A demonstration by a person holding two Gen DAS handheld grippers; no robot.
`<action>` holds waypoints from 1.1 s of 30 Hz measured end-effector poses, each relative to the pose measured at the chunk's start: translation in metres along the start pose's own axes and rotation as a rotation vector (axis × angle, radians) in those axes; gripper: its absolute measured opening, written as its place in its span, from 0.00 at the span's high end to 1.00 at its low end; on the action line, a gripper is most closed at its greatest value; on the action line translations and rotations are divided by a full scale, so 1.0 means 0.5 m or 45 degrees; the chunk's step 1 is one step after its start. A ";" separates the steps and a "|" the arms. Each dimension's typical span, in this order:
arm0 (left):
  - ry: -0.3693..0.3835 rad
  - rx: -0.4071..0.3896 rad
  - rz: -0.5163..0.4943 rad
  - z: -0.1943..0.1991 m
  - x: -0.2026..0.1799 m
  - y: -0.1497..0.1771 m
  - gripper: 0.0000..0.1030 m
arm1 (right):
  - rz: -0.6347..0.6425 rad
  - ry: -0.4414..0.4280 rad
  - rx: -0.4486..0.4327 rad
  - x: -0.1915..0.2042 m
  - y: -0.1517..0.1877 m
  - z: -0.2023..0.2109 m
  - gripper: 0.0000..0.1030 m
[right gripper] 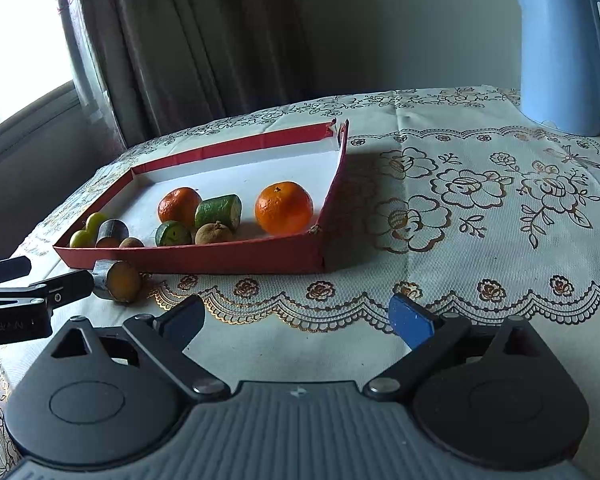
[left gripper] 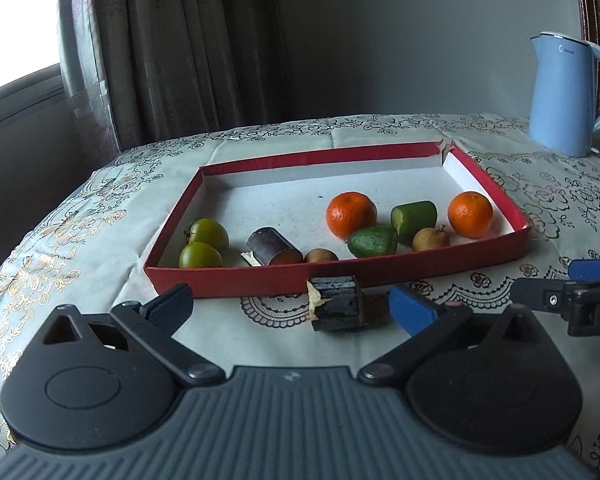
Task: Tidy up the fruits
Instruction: 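Move the left gripper to the dark cucumber piece beside the tray, then close the left gripper on the dark cucumber piece and lift it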
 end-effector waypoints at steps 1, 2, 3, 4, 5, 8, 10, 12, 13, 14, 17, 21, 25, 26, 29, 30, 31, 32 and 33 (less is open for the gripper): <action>0.002 0.006 -0.004 -0.005 -0.005 -0.001 0.00 | -0.004 -0.003 -0.001 0.000 0.000 0.001 0.03; -0.004 0.021 -0.007 -0.014 -0.008 0.000 0.00 | -0.007 -0.006 -0.001 -0.001 -0.001 0.001 0.03; -0.011 0.030 -0.006 -0.018 -0.010 0.000 0.00 | -0.009 -0.009 -0.001 -0.001 -0.001 0.001 0.03; -0.012 0.040 -0.002 -0.024 -0.011 0.002 0.00 | -0.012 -0.012 -0.002 -0.001 -0.001 0.001 0.03; -0.005 0.050 0.006 -0.030 -0.012 0.004 0.00 | -0.015 -0.014 -0.002 -0.002 -0.002 0.001 0.03; -0.022 0.082 0.023 -0.048 -0.009 0.013 0.00 | -0.021 -0.018 -0.004 -0.002 -0.002 0.001 0.03; -0.032 0.094 0.037 -0.056 -0.004 0.018 0.00 | -0.024 -0.020 -0.005 -0.003 -0.003 0.001 0.03; -0.025 0.102 0.052 -0.060 -0.001 0.021 0.00 | -0.026 -0.022 -0.005 -0.003 -0.003 0.001 0.03; -0.026 0.102 0.054 -0.061 -0.001 0.022 0.00 | -0.027 -0.023 -0.006 -0.003 -0.003 0.001 0.03; -0.029 0.105 0.057 -0.062 0.000 0.022 0.00 | -0.026 -0.022 -0.005 -0.003 -0.003 0.001 0.03; -0.031 0.115 0.057 -0.065 0.000 0.024 0.00 | -0.027 -0.022 -0.006 -0.003 -0.004 0.001 0.03; -0.034 0.136 0.048 -0.070 -0.003 0.027 0.06 | -0.027 -0.023 -0.006 -0.003 -0.004 0.001 0.03; -0.015 0.152 0.056 -0.073 -0.005 0.031 0.07 | -0.027 -0.023 -0.006 -0.004 -0.004 0.001 0.03; -0.012 0.153 0.060 -0.074 -0.004 0.031 0.07 | -0.027 -0.023 -0.006 -0.004 -0.004 0.001 0.03; -0.004 0.156 0.072 -0.074 -0.003 0.032 0.07 | -0.027 -0.023 -0.006 -0.004 -0.005 0.001 0.03; -0.002 0.156 0.075 -0.074 -0.003 0.033 0.07 | -0.028 -0.023 -0.006 -0.004 -0.005 0.001 0.03; 0.001 0.156 0.077 -0.074 -0.003 0.033 0.08 | -0.028 -0.023 -0.006 -0.004 -0.005 0.001 0.03; 0.007 0.153 0.080 -0.073 -0.003 0.033 0.09 | -0.029 -0.024 -0.007 -0.004 -0.005 0.001 0.03; 0.017 0.149 0.084 -0.072 -0.004 0.033 0.11 | -0.028 -0.023 -0.007 -0.004 -0.005 0.001 0.03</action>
Point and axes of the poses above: each gripper's, at about its wrist camera, not at the fingertips, and z roughly against the way its jaws point, x to its left, y to its underside, the point moved 10 cm from there along -z, roughly the way its jaws point, and after that the axes turned 6 degrees about -z, right-handed, at the moved point
